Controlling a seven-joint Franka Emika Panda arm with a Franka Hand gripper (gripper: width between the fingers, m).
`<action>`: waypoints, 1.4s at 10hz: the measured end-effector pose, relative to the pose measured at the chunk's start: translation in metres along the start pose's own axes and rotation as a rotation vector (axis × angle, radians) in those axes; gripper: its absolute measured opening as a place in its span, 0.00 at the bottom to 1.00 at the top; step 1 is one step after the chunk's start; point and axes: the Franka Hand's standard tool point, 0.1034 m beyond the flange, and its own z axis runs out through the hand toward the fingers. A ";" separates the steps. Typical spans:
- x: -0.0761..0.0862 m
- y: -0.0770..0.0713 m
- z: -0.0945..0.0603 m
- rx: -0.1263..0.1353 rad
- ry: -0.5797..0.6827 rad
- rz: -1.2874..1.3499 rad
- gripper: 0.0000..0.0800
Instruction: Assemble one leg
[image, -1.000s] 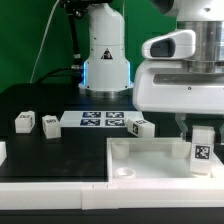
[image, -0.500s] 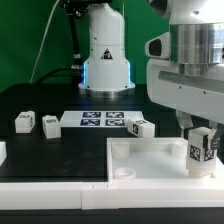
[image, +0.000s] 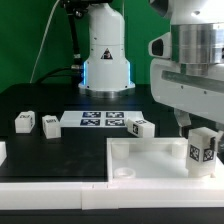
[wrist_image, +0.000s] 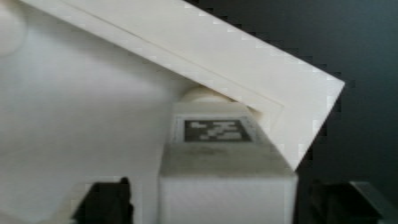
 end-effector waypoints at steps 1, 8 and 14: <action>-0.001 0.000 0.000 0.000 0.000 -0.182 0.79; 0.002 0.000 0.000 -0.009 0.004 -1.021 0.81; 0.005 0.001 0.000 -0.023 0.019 -1.226 0.45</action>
Offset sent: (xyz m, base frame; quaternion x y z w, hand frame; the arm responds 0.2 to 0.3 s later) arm -0.0007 0.0102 0.0015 -0.0046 -0.0154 -0.3250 0.9456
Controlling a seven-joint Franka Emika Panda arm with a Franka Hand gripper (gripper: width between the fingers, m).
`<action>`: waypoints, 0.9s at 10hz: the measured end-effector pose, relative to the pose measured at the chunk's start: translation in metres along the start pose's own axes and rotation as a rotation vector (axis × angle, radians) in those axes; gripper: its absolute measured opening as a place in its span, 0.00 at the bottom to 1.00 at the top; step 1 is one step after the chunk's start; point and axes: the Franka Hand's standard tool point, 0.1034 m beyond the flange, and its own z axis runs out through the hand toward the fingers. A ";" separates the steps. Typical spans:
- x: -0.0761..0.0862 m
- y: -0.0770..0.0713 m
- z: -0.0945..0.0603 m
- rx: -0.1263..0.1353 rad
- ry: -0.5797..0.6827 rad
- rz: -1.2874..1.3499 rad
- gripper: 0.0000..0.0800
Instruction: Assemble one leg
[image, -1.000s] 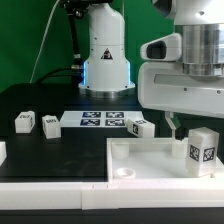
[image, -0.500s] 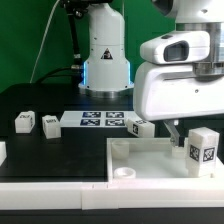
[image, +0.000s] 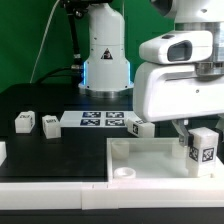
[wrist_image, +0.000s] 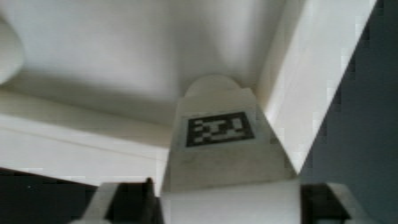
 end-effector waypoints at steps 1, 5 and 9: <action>0.000 -0.002 0.001 -0.002 -0.002 0.054 0.36; 0.000 0.001 0.002 0.003 0.009 0.692 0.36; -0.001 0.005 0.002 0.008 -0.001 1.169 0.36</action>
Offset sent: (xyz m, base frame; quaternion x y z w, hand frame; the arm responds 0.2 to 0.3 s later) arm -0.0001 0.0009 -0.0081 -0.0121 0.0297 0.4049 0.9138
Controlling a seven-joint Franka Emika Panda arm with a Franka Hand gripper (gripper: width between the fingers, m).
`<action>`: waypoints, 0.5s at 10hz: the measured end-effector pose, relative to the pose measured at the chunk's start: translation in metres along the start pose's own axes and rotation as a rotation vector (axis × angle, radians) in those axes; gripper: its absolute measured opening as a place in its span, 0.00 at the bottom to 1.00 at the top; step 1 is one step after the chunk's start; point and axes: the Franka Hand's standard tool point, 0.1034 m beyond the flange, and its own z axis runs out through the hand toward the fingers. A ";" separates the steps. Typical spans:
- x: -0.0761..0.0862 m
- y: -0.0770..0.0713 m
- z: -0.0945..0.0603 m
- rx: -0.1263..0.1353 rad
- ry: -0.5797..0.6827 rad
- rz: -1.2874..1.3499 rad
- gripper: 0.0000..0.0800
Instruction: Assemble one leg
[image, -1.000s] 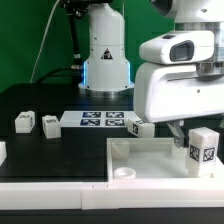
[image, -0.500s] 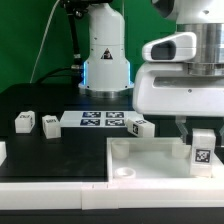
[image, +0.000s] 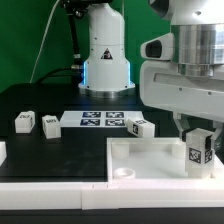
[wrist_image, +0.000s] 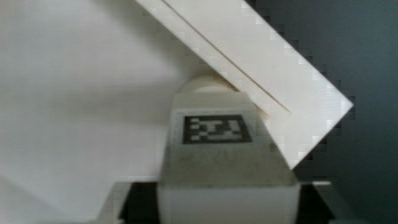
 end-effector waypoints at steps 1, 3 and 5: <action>0.000 0.000 0.000 0.003 -0.004 0.037 0.36; -0.001 0.000 0.001 0.003 -0.008 0.146 0.37; -0.001 0.000 0.001 0.004 -0.007 0.091 0.76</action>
Offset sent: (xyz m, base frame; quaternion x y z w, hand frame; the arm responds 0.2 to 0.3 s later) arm 0.0000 0.0000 0.0000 0.0000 0.0000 -0.0899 0.9960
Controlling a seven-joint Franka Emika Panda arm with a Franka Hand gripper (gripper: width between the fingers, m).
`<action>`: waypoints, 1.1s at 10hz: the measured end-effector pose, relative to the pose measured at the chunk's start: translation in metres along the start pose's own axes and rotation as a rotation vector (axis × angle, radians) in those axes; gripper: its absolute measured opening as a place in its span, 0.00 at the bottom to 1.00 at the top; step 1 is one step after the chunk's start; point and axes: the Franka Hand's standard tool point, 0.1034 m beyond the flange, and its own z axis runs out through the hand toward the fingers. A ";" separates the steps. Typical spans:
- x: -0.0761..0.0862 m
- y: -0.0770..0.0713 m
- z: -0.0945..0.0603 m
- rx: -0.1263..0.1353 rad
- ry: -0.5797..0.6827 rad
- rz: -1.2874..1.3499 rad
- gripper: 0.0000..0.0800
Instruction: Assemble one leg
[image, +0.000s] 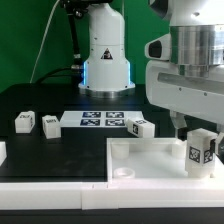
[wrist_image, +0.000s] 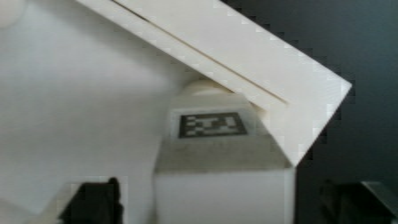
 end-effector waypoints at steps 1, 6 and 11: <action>0.000 0.000 0.000 0.000 0.003 -0.081 0.76; -0.002 -0.003 -0.002 -0.012 0.016 -0.815 0.81; 0.001 -0.002 -0.001 -0.038 0.027 -1.293 0.81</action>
Offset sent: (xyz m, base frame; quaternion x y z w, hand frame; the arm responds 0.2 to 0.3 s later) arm -0.0030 0.0120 0.0035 -0.0055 -0.0246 -0.2990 0.9539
